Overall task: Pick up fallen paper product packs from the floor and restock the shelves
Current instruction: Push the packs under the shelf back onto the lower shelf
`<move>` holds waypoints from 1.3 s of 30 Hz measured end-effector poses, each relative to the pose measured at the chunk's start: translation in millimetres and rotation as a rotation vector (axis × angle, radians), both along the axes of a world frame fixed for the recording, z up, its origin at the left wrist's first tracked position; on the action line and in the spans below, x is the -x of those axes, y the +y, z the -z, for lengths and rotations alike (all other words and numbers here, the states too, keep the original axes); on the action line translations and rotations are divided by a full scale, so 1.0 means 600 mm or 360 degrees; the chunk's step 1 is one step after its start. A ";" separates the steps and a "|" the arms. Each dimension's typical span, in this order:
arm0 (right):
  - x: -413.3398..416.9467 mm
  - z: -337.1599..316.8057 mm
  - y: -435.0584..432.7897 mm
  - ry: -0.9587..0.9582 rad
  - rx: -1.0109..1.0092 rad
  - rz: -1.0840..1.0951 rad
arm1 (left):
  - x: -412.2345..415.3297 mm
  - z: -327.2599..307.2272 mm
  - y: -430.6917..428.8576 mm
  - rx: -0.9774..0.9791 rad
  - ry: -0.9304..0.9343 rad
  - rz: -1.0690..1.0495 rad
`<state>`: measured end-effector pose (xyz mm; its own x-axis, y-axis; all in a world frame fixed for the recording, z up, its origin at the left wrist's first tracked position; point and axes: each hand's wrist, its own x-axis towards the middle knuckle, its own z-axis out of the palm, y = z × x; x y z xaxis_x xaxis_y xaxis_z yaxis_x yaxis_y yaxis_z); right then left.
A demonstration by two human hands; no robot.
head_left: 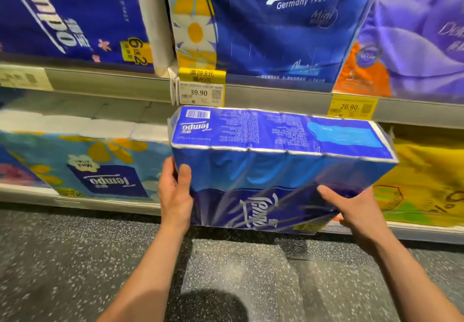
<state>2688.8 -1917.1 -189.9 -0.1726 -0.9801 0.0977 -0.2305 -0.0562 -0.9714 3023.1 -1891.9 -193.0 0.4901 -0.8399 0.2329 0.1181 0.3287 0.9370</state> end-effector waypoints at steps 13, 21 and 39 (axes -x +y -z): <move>-0.005 0.051 0.025 0.0274 0.0102 -0.0007 | 0.025 0.086 0.051 -0.0766 -0.0501 -0.0075; 0.021 0.059 -0.041 0.0276 -0.0031 0.0106 | 0.039 0.069 -0.025 -0.0809 -0.0462 -0.0152; -0.014 0.052 -0.068 0.0367 -0.0144 0.0110 | 0.039 0.043 -0.016 -0.0980 -0.0763 -0.0145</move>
<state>2697.2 -1957.8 -221.3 -0.2226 -0.9734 0.0548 -0.4470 0.0520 -0.8930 2999.4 -1901.6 -218.6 0.5272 -0.8478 -0.0579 -0.3480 -0.2776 0.8955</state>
